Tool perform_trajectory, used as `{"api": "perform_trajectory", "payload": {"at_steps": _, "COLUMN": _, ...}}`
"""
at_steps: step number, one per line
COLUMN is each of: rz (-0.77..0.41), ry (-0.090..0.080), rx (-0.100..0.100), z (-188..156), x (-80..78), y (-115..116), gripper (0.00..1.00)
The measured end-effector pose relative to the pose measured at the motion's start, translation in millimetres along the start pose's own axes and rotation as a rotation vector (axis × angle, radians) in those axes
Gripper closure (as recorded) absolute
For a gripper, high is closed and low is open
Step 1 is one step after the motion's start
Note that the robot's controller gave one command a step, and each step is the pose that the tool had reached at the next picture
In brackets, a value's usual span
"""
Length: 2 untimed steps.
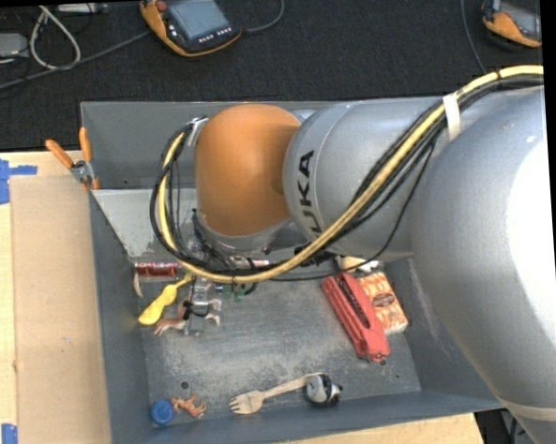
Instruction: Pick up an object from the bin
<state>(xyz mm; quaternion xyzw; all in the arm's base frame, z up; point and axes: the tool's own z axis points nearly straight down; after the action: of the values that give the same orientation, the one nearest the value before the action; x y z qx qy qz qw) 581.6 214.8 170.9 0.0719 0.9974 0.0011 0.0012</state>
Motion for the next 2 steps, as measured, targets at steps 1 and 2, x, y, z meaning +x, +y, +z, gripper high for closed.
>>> {"api": "perform_trajectory", "payload": {"at_steps": 1, "rz": -0.007, "ry": 0.0, "rx": 0.001, "z": 25, "x": -18.9, "y": -4, "gripper": 0.0}}
{"api": "perform_trajectory", "payload": {"at_steps": 2, "rz": -0.257, "ry": 0.0, "rx": 0.0, "z": 50, "x": -27.2, "y": 2, "gripper": 0.0}}
